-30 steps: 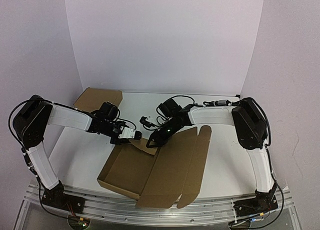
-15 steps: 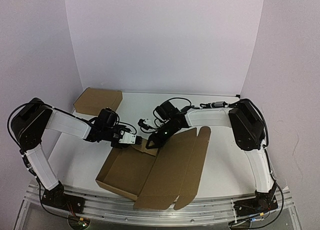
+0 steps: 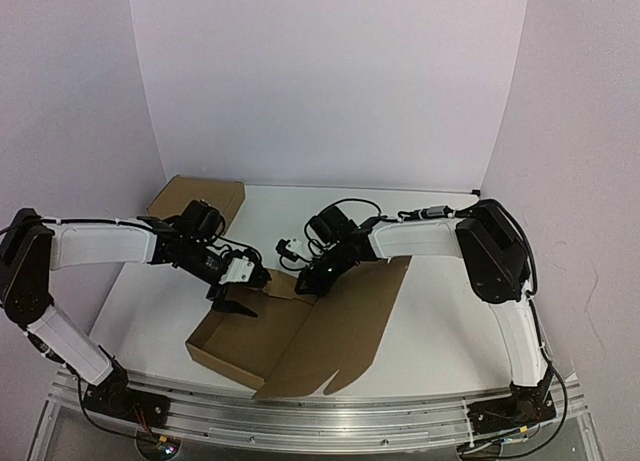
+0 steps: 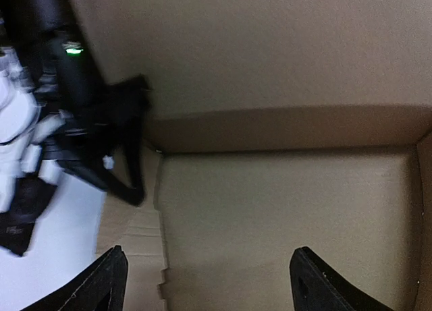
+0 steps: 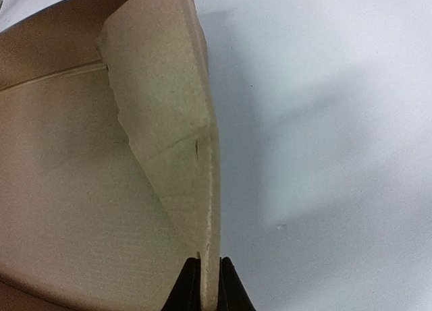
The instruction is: Fold the paper box
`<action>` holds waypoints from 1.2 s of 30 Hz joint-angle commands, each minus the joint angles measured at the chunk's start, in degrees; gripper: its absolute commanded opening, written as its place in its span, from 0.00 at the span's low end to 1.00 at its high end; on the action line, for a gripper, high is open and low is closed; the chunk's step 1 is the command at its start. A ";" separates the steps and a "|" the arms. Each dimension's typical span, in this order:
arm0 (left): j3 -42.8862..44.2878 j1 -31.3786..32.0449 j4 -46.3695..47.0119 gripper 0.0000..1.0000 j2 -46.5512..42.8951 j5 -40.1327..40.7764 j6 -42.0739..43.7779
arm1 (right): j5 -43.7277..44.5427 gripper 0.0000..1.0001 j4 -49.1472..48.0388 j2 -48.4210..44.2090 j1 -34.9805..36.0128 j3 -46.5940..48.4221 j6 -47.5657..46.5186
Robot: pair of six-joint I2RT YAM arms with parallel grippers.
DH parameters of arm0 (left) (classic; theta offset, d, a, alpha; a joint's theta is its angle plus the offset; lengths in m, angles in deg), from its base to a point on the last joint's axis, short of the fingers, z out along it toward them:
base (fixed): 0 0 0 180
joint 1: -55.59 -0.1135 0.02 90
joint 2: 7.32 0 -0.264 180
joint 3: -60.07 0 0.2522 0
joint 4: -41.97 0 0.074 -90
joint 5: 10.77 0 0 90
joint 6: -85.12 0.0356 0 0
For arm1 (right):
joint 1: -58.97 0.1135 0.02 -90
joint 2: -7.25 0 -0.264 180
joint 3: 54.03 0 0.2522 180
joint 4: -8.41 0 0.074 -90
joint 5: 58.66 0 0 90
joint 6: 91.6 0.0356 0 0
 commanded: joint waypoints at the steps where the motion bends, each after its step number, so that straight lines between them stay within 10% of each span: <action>1: 10.59 -5.59 -6.30 0.78 3.26 -7.72 -15.23 | 5.32 0.07 4.81 0.23 -0.68 -3.33 -2.41; 6: 19.58 -7.82 -8.06 0.62 13.58 2.53 -17.71 | 3.04 0.05 4.73 -1.53 -0.72 -4.44 -5.51; 17: 18.97 -7.10 -9.22 0.77 20.49 6.82 -8.25 | 3.30 0.04 4.81 -2.28 -0.57 -4.03 -6.93; 36: 8.30 -1.16 5.74 0.08 19.50 19.20 -3.21 | 3.41 0.16 2.94 -5.67 -0.49 -4.25 -9.02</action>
